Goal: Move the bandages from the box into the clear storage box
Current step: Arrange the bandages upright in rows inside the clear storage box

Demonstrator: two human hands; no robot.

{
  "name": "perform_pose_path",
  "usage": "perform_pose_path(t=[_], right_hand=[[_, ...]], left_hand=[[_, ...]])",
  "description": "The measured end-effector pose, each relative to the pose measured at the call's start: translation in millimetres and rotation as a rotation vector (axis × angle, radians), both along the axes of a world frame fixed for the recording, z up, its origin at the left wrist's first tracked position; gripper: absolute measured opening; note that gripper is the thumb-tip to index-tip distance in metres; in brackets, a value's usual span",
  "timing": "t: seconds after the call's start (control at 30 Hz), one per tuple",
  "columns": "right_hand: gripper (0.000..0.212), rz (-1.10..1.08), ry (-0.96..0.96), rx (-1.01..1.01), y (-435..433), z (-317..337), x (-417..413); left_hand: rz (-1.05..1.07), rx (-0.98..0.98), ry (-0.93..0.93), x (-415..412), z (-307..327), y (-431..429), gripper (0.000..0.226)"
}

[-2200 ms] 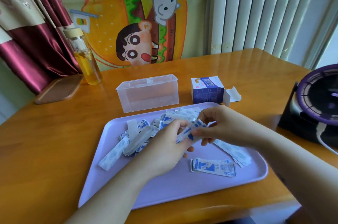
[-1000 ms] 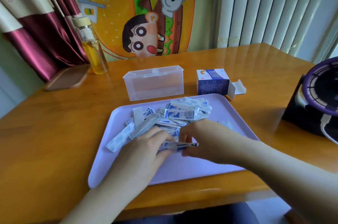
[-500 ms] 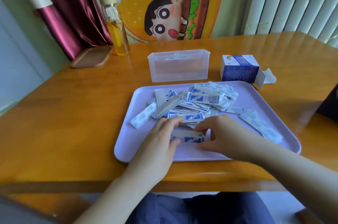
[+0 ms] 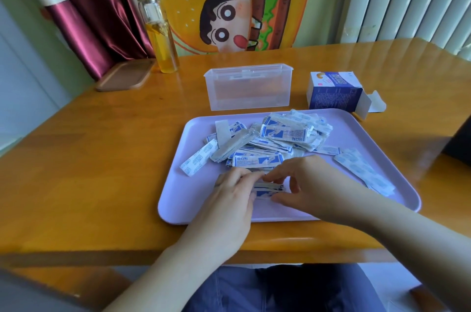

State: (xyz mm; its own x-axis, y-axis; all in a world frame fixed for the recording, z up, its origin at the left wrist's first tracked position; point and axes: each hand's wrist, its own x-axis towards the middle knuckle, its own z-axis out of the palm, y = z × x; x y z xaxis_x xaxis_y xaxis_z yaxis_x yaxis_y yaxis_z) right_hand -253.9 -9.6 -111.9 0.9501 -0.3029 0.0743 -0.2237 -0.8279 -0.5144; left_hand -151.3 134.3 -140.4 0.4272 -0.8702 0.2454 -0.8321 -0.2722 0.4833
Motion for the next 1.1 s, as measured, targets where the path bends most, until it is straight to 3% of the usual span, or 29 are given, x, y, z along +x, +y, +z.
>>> perform_pose_path(t=[0.3,0.5,0.57,0.8,0.9,1.0,1.1], right_hand=[[0.01,0.008,-0.106,-0.065,2.5,-8.9,-0.6],[0.017,0.024,-0.236,0.2,-10.1,34.0,0.8],[0.014,0.019,-0.246,0.168,-14.3,52.0,4.8],[0.016,0.115,-0.195,0.028,-25.3,110.6,34.1],[0.016,0.118,-0.192,-0.003,-34.3,123.3,47.2],[0.012,0.12,-0.168,0.091,-40.5,128.7,53.1],[0.006,0.151,-0.141,0.151,-43.8,132.1,55.4]], left_hand=[[0.026,0.039,-0.054,4.2,2.6,-4.4,0.039],[-0.006,-0.028,-0.026,13.0,50.6,-4.8,0.021],[-0.026,-0.026,0.084,19.7,69.5,-6.3,0.019],[-0.113,0.214,0.8,47.8,109.8,-32.5,0.014],[-0.131,0.134,0.944,54.0,113.1,-39.3,0.022],[-0.18,0.064,1.088,57.4,106.2,-40.6,0.022],[-0.196,0.032,1.102,60.5,103.9,-41.3,0.021]])
